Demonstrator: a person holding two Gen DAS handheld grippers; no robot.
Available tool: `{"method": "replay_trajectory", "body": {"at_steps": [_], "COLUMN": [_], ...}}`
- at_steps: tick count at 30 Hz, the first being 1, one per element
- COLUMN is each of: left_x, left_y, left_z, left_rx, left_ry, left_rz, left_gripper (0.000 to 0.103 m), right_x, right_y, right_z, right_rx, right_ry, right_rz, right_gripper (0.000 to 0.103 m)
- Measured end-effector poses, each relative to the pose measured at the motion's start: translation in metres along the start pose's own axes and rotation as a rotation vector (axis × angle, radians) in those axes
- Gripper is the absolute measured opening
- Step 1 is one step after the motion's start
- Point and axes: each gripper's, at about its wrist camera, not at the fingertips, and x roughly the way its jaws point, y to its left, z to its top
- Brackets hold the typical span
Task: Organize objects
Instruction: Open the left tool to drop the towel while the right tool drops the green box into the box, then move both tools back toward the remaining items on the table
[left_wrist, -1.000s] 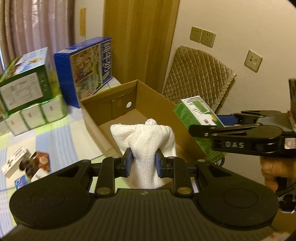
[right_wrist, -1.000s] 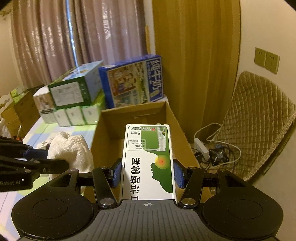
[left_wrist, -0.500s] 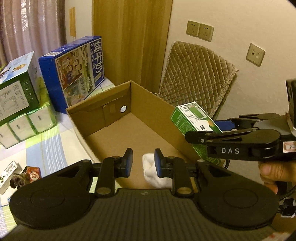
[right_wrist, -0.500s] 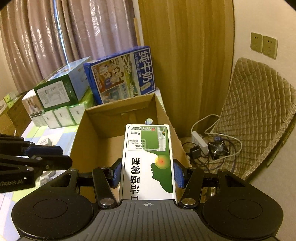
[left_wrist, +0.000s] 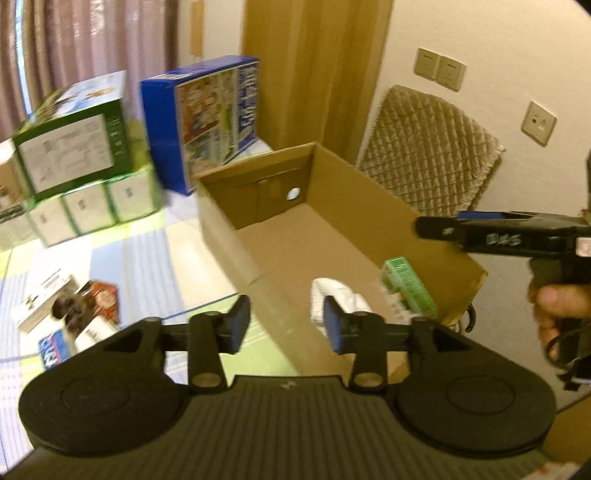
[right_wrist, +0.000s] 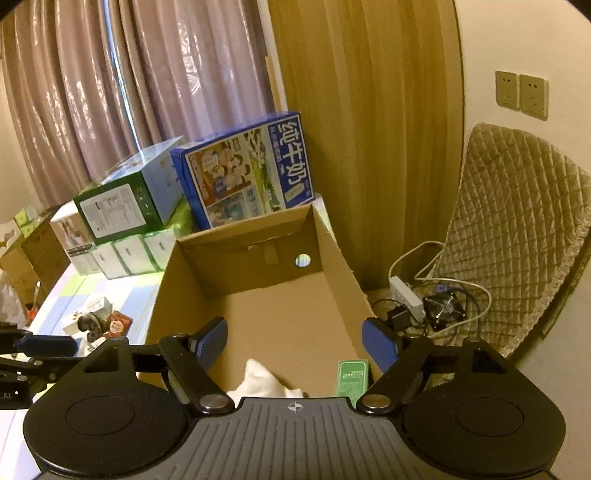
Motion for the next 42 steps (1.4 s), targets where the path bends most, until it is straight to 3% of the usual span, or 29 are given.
{"method": "replay_trajectory", "body": {"at_steps": [4, 16, 20, 33, 42], "left_x": [-0.017, -0.083, -0.107, -0.160, -0.174], "left_y": [0.013, 0.040, 0.049, 0.092, 0.133], "left_z": [-0.014, -0.062, -0.076, -0.129, -0.162], "left_rx": [-0.036, -0.103, -0.124, -0.181, -0.269], "left_ry": [-0.004, -0.039, -0.060, -0.074, -0.045], "left_rz": [0.024, 0.127, 0.145, 0.256, 0.312], "left_gripper": [0.063, 0.100, 0.102, 0.102, 0.102], "right_x": [-0.019, -0.068, -0.081, -0.099, -0.083], "right_y": [0.005, 0.069, 0.091, 0.150, 0.182], "right_z": [-0.003, -0.031, -0.041, -0.067, -0.091], "right_rx": [-0.004, -0.065, -0.083, -0.138, -0.179], "right_ry": [-0.005, 0.029, 0.031, 0.049, 0.096], "right_rz": [0.002, 0.051, 0.066, 0.156, 0.209], "right_gripper": [0.080, 0.097, 0.101, 0.101, 0.101]}}
